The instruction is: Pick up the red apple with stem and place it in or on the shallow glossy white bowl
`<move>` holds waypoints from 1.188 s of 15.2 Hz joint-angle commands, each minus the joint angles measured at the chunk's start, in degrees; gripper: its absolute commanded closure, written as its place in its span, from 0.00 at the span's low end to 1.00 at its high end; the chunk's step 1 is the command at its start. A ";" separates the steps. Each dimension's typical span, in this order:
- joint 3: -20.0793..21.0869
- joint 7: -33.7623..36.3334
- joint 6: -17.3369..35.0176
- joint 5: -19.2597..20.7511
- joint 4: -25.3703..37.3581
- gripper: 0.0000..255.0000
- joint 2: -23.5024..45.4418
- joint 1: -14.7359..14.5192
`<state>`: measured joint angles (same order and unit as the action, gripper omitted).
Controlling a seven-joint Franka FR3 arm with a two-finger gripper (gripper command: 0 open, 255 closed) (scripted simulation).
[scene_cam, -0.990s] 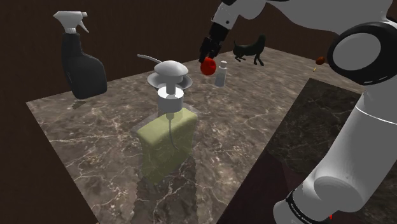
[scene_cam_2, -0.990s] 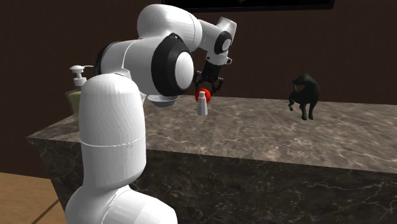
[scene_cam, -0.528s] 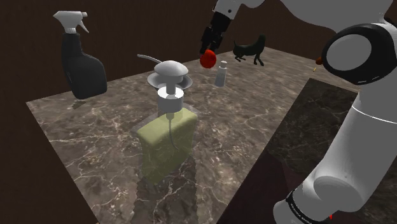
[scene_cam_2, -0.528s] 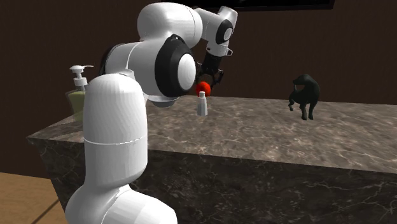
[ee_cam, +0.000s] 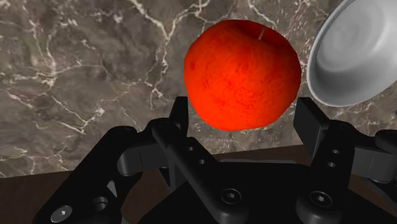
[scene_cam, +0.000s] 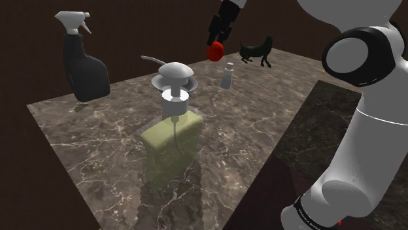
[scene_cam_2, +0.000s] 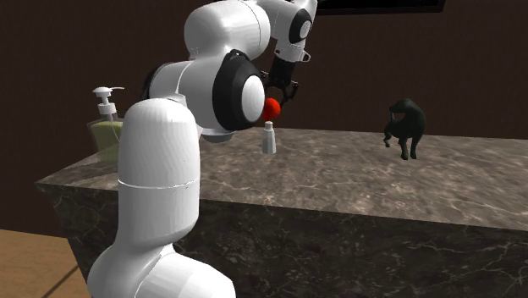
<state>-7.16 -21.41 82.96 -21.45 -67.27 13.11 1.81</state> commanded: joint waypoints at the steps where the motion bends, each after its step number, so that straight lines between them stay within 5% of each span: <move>1: 0.46 1.27 0.17 0.21 -0.04 1.00 -0.29 -0.85; 16: 8.67 21.01 7.77 4.53 -1.90 1.00 -1.34 -14.53; 18: 8.66 20.49 9.66 4.50 -4.77 1.00 -2.25 -14.59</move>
<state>1.30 -1.25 91.47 -17.08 -70.77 11.14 -12.40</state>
